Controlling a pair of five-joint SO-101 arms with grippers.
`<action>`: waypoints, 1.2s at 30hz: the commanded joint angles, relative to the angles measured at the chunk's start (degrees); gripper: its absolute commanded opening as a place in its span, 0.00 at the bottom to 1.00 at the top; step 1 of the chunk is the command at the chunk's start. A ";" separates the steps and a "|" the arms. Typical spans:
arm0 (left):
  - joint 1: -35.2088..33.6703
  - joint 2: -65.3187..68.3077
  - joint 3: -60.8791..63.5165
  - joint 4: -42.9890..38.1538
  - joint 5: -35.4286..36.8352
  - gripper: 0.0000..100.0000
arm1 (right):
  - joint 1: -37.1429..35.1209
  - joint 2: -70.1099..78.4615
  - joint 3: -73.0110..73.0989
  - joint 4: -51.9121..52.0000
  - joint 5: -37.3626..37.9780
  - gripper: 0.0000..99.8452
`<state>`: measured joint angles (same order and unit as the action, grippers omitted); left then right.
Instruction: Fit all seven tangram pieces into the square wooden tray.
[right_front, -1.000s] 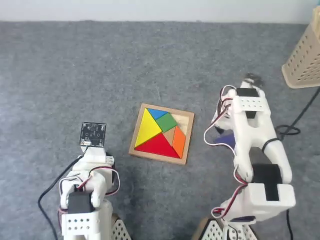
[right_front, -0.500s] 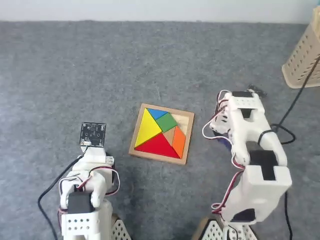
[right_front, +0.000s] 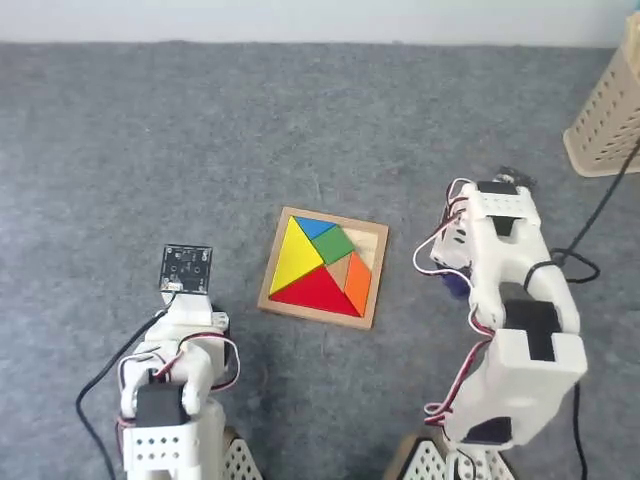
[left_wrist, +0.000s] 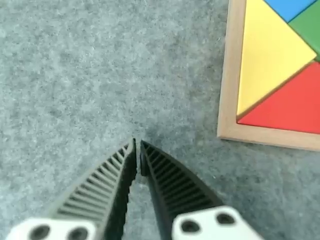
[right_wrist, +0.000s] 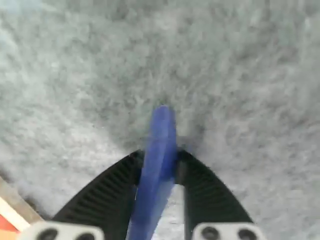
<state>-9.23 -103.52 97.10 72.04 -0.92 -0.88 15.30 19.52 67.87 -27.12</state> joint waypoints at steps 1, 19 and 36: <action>0.26 -1.05 -0.57 0.35 -0.18 0.02 | -0.22 -0.13 -2.55 -0.75 5.10 0.03; 0.26 -1.05 -0.57 0.35 -0.18 0.02 | -10.59 -0.66 -3.96 -2.77 24.70 0.01; 0.26 -1.05 -0.57 0.35 -0.18 0.02 | -9.80 -1.89 -2.73 -7.08 34.29 0.01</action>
<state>-9.14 -103.52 97.10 72.04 -0.92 -11.69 15.38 15.47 63.47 5.41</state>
